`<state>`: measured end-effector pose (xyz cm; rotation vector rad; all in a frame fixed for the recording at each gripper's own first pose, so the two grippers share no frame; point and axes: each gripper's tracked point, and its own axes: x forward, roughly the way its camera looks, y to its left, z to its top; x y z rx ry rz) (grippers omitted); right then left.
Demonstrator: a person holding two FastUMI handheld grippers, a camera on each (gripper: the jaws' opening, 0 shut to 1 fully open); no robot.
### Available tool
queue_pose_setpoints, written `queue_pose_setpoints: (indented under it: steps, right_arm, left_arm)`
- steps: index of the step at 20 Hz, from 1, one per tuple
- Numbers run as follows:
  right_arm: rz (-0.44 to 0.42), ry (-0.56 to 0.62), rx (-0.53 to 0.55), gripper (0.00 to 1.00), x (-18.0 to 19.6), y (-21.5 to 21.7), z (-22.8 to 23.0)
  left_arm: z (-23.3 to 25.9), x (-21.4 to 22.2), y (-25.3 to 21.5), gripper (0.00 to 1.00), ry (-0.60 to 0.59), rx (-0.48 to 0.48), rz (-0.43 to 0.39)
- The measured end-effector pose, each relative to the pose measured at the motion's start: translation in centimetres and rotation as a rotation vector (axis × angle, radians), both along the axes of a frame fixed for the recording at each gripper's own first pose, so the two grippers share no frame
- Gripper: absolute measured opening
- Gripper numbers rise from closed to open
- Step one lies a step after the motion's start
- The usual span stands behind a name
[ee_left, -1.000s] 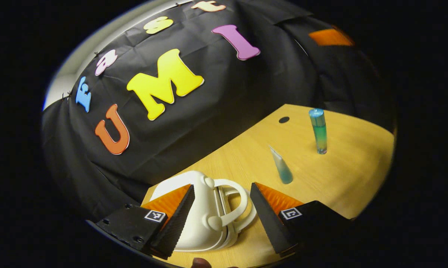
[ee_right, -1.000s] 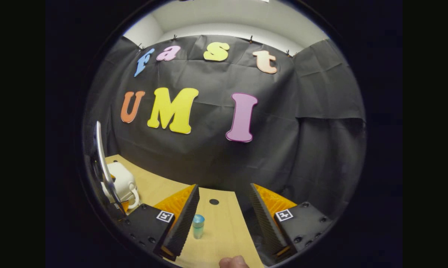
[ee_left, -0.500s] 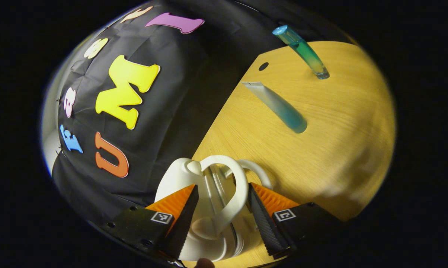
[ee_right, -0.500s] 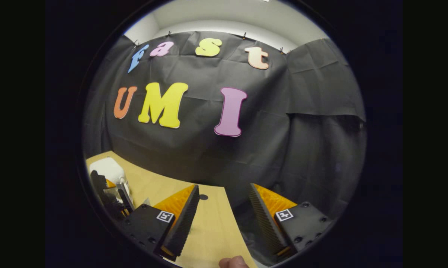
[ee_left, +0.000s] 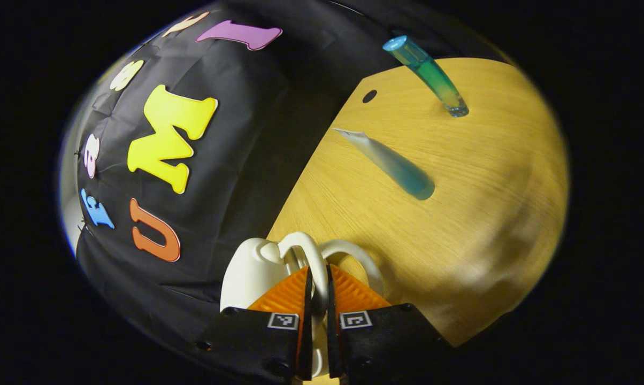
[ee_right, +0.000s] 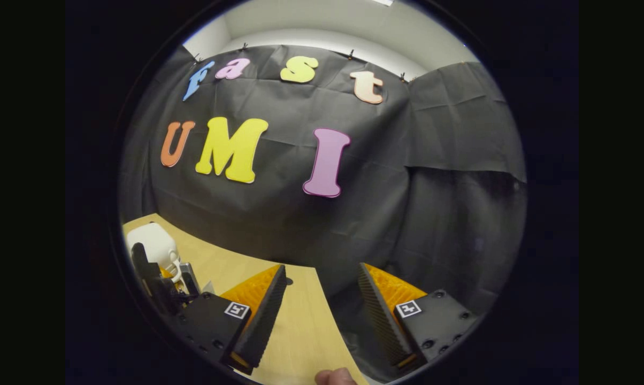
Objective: First open the suitcase, pack the skin care products into it, and then close the suitcase.
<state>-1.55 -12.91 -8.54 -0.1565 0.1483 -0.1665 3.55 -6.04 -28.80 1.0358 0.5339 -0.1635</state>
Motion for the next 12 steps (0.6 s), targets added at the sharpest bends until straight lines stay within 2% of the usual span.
queue_pose_setpoints:
  steps: [3,7,12]
  right_arm:
    - [-0.003,-0.014,0.006,0.81,-0.4,0.7,0.7]
    - [0.042,-0.038,0.006,0.80,-0.2,3.5,2.0]
    - [0.129,-0.061,0.023,0.80,0.8,9.3,3.9]
  left_arm:
    - [1.7,0.1,0.2,0.05,0.030,-0.102,0.036]
    - [9.1,0.6,1.3,0.03,-0.082,-0.283,0.053]
    - [17.8,2.6,9.1,0.02,-0.165,-0.543,0.145]
